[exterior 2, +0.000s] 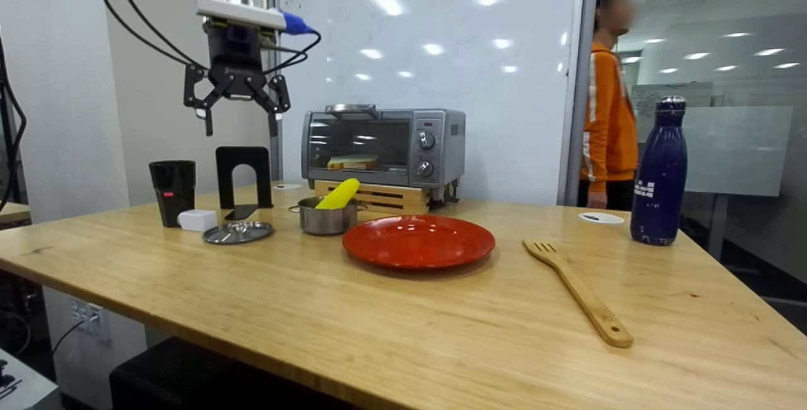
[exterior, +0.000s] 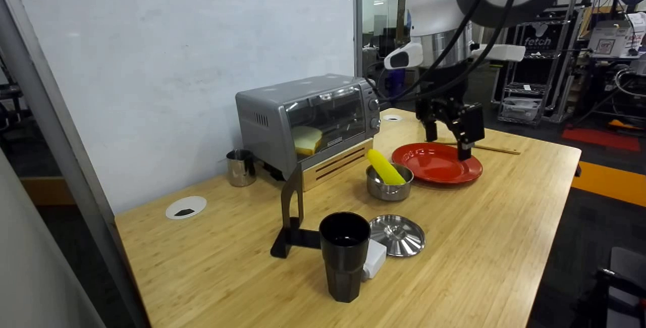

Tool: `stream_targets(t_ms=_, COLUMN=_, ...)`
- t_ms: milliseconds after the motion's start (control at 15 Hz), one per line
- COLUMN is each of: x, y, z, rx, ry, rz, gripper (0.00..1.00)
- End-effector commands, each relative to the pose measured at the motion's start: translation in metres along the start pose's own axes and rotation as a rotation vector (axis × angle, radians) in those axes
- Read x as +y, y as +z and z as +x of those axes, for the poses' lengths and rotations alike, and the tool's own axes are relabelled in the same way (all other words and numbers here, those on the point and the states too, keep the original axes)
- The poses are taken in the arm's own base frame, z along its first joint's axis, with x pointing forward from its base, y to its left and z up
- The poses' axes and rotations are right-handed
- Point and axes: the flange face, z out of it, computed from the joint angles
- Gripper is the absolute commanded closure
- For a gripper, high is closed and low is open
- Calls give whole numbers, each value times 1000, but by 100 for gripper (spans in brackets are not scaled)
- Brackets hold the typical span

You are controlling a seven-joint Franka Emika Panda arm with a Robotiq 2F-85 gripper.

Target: Move the silver lid from the right to the left side of the table

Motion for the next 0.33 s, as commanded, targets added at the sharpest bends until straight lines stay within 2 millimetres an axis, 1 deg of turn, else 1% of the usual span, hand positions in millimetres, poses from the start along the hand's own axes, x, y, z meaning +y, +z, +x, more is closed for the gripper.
stream_targets(t_ms=0, x=0, y=-11, z=-40, rx=33, ry=201, rz=-12, gripper=0)
stream_targets(t_ms=200, x=3, y=-21, z=-67, rx=85, ry=365, rz=-18, gripper=0)
stream_targets(t_ms=267, x=9, y=-19, z=-49, rx=44, ry=281, rz=-16, gripper=0)
